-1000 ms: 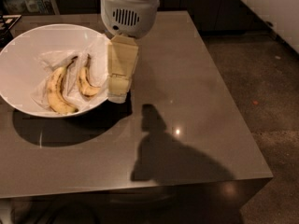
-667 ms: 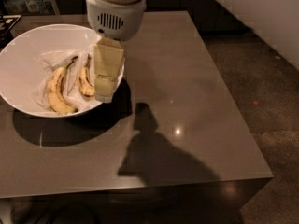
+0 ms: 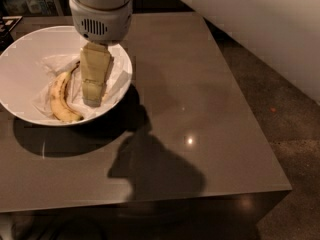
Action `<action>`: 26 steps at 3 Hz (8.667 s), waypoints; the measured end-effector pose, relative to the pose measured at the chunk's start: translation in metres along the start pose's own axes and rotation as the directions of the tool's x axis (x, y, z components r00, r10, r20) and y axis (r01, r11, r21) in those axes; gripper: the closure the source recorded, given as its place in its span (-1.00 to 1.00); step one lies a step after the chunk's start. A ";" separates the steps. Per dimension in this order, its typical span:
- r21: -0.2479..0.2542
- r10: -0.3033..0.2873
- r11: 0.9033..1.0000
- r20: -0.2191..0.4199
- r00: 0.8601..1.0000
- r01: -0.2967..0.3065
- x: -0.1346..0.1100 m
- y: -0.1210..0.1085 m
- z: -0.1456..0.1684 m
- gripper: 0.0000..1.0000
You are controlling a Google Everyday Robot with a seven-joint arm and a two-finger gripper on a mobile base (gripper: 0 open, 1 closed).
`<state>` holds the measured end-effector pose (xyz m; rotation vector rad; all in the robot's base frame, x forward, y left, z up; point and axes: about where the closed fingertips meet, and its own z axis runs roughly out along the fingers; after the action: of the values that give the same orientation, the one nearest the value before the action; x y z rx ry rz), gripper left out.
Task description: Pick banana from white bowl
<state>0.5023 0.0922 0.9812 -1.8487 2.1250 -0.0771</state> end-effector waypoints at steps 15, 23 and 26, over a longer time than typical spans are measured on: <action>-0.375 0.320 0.855 -0.164 0.933 -0.359 -0.023 -0.026 0.147 -0.30; -0.327 0.138 0.945 0.333 0.933 -0.023 0.011 -0.007 0.040 1.00; -0.299 -0.071 0.910 0.568 0.820 0.286 0.046 0.034 -0.014 1.00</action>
Offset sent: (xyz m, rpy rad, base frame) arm 0.0364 0.0447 -0.0260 0.0837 0.1924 -0.1195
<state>0.4607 0.0502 0.9760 -1.9578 1.6259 0.7793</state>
